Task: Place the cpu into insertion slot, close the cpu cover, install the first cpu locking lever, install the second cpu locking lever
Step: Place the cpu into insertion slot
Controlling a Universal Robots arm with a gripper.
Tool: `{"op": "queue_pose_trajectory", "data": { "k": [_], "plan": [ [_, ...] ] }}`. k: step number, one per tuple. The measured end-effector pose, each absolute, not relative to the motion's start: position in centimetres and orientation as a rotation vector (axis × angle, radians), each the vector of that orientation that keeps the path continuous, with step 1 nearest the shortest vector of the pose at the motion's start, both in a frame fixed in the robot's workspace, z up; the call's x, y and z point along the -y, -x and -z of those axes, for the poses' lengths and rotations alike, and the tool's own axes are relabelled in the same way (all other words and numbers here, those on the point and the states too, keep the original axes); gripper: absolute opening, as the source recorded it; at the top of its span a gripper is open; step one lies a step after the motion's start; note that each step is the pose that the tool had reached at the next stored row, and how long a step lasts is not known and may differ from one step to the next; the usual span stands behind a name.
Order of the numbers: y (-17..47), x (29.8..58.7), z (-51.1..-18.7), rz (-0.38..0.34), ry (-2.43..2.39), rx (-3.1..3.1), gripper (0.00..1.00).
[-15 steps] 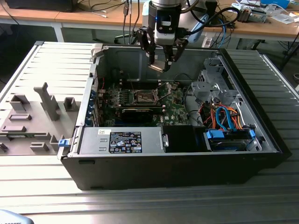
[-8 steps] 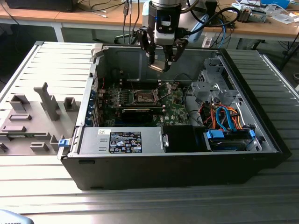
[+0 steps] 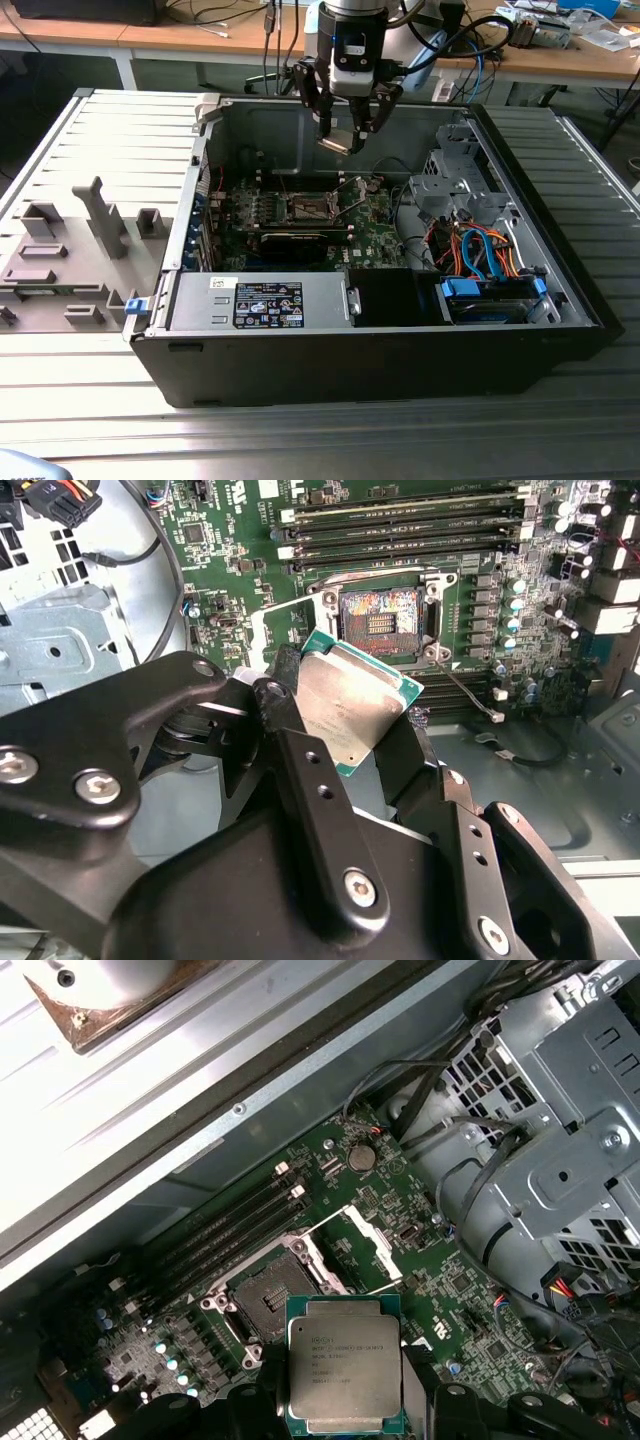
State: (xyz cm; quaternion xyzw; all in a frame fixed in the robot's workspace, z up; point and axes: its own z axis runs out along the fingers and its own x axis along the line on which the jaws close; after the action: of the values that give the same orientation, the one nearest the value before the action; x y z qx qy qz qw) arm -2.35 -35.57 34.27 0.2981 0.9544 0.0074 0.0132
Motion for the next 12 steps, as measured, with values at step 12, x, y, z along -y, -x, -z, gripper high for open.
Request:
{"op": "queue_pose_trajectory", "data": {
  "k": [12],
  "plan": [
    [2.35, 35.57, -34.27, -0.023, -0.94, -2.97, 0.55]
  ]
}}
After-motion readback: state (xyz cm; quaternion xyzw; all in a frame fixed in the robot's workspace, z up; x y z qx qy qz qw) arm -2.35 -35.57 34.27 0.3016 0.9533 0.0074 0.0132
